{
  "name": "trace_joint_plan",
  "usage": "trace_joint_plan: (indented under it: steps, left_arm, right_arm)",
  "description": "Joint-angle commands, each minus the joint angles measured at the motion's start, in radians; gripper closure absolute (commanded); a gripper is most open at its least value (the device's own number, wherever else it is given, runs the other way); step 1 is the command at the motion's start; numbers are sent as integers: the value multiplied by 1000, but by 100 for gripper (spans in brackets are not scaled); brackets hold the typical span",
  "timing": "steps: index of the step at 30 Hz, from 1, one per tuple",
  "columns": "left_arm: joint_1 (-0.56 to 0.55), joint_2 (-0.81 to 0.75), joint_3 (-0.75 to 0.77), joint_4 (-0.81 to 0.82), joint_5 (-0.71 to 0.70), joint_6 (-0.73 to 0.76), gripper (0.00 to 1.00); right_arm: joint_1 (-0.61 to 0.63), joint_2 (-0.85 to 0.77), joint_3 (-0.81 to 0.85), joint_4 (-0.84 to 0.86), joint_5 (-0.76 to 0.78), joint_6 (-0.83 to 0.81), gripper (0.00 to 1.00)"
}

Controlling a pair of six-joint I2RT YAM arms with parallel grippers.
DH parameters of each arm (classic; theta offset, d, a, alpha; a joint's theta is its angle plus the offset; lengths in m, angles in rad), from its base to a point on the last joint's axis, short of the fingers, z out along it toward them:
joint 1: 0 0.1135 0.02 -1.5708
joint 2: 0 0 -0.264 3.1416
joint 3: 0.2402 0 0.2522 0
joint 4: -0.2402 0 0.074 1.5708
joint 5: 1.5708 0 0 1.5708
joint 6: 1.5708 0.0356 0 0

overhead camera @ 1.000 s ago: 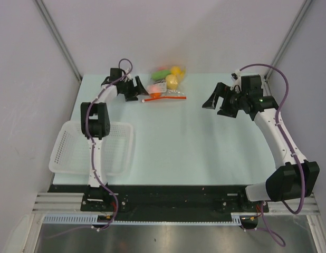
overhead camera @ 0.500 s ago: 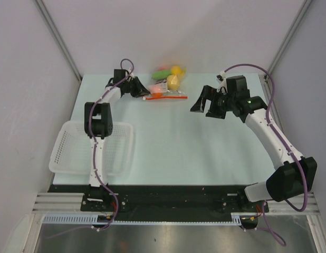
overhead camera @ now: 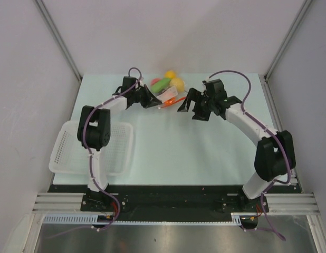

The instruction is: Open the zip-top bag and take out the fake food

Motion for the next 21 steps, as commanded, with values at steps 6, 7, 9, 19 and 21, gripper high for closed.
trace_joint_plan:
  steps: [6, 7, 9, 19, 21]
  left_arm:
    - [-60, -269, -126, 46, -18, -199, 100]
    - [-60, -282, -140, 44, -19, -208, 100]
    - [-60, -292, -151, 46, -18, -231, 100]
    - [-90, -290, -183, 72, -9, -319, 100]
    - [-99, -289, -185, 78, -7, -331, 100]
  right_arm:
    - [25, 182, -43, 385, -120, 371, 3]
    - [28, 197, -44, 443, -131, 405, 6]
    - [30, 220, -49, 468, -131, 480, 7]
    - [73, 240, -52, 600, -146, 590, 18]
    - [82, 248, -54, 621, -149, 602, 21]
